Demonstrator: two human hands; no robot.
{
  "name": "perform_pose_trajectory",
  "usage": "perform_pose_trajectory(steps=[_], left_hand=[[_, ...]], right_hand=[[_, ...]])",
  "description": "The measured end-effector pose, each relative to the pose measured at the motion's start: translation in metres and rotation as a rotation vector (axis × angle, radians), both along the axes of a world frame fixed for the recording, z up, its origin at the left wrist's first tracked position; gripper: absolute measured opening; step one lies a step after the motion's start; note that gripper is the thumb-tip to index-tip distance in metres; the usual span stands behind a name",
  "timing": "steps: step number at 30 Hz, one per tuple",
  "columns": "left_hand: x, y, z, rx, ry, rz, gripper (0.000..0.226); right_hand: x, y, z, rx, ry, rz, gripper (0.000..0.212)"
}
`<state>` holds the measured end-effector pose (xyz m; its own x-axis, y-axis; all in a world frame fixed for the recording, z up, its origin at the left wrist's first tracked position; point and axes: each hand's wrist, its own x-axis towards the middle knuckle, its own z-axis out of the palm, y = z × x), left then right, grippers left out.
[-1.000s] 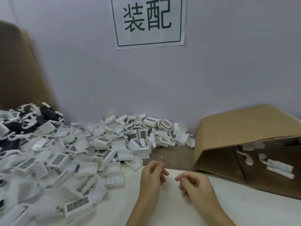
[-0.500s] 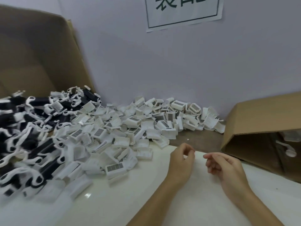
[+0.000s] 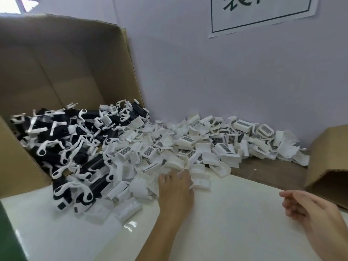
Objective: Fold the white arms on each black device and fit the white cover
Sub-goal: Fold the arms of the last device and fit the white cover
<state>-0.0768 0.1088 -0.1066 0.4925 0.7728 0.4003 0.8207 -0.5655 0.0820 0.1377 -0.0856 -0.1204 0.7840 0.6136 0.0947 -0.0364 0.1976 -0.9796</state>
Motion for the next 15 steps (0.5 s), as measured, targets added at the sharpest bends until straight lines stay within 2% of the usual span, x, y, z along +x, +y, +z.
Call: perform_pose_trajectory(steps=[2,4,8,11,13,15], left_hand=[[0.008,-0.002,0.0,0.013,-0.074,-0.053,0.035],[0.018,-0.005,0.0,0.014,-0.122,-0.137,0.034],[0.045,-0.01,0.001,-0.254,-0.233,-0.348,0.037],[0.06,-0.02,0.008,-0.368,-0.306,-0.437,0.047],[0.065,-0.028,0.004,-0.275,-0.251,-0.437,0.061],[0.069,-0.038,0.0,-0.156,-0.239,-0.459,0.063]], right_hand=[[0.0,0.0,0.0,-0.013,0.006,-0.003,0.031],[0.001,0.0,-0.001,-0.019,0.011,-0.009,0.031],[0.003,0.003,-0.002,-0.057,0.039,-0.006,0.031],[0.002,0.004,0.002,-0.092,0.078,-0.007,0.031],[0.0,0.004,0.005,-0.083,0.074,-0.021,0.031],[-0.002,0.004,0.008,-0.074,0.056,-0.025,0.03]])
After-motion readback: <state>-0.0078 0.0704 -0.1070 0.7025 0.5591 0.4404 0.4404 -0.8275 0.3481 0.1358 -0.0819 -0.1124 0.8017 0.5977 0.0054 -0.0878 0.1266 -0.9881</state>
